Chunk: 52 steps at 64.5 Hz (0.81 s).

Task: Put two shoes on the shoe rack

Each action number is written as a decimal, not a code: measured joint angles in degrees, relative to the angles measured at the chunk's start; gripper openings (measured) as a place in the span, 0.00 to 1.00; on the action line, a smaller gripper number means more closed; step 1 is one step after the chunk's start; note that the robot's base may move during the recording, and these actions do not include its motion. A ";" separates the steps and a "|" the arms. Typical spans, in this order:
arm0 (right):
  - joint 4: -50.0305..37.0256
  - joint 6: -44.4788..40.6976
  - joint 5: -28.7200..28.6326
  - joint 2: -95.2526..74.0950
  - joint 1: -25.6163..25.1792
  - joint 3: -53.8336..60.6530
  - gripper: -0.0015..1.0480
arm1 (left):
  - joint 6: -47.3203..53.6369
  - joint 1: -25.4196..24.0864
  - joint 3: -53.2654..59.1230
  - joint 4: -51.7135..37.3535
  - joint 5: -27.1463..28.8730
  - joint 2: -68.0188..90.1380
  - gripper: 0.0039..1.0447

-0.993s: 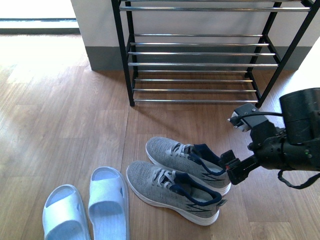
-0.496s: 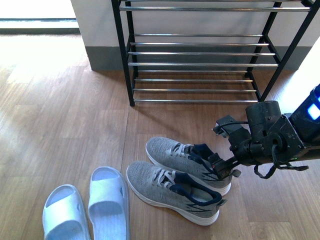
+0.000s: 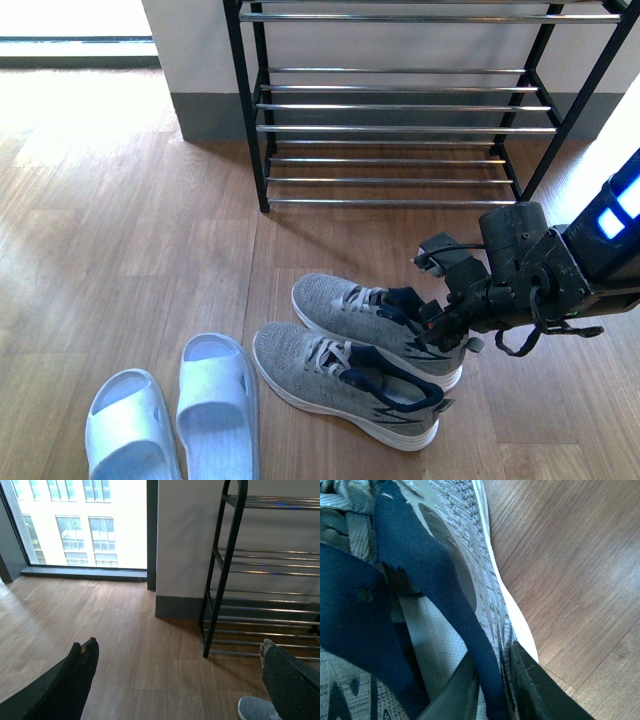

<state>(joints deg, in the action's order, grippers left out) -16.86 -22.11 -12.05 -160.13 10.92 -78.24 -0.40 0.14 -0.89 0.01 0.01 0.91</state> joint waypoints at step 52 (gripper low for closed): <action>-12.04 38.95 1.16 65.35 -16.72 50.40 0.02 | 0.00 0.00 0.00 0.00 0.00 -0.02 0.91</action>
<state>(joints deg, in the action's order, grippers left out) -28.91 16.84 -10.90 -94.78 -5.80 -27.83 -0.40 0.14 -0.89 0.01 0.01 0.89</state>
